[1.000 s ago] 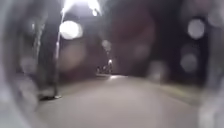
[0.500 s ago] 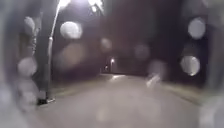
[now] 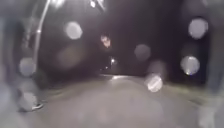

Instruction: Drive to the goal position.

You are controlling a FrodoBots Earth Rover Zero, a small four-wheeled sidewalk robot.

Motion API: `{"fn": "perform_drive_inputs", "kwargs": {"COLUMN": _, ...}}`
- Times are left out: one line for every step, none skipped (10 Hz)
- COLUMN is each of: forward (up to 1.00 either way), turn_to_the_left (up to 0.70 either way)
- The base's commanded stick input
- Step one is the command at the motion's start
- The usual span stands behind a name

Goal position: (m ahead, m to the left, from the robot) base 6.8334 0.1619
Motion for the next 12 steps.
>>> {"fn": "perform_drive_inputs", "kwargs": {"forward": 1.00, "turn_to_the_left": -0.02}}
{"fn": "perform_drive_inputs", "kwargs": {"forward": 1.00, "turn_to_the_left": 0.00}}
{"fn": "perform_drive_inputs", "kwargs": {"forward": 1.00, "turn_to_the_left": 0.00}}
{"fn": "perform_drive_inputs", "kwargs": {"forward": 1.00, "turn_to_the_left": 0.00}}
{"fn": "perform_drive_inputs", "kwargs": {"forward": 1.00, "turn_to_the_left": 0.00}}
{"fn": "perform_drive_inputs", "kwargs": {"forward": 1.00, "turn_to_the_left": 0.00}}
{"fn": "perform_drive_inputs", "kwargs": {"forward": 1.00, "turn_to_the_left": 0.00}}
{"fn": "perform_drive_inputs", "kwargs": {"forward": 1.00, "turn_to_the_left": 0.00}}
{"fn": "perform_drive_inputs", "kwargs": {"forward": 1.00, "turn_to_the_left": 0.00}}
{"fn": "perform_drive_inputs", "kwargs": {"forward": 1.00, "turn_to_the_left": 0.00}}
{"fn": "perform_drive_inputs", "kwargs": {"forward": 1.00, "turn_to_the_left": 0.00}}
{"fn": "perform_drive_inputs", "kwargs": {"forward": 1.00, "turn_to_the_left": 0.00}}
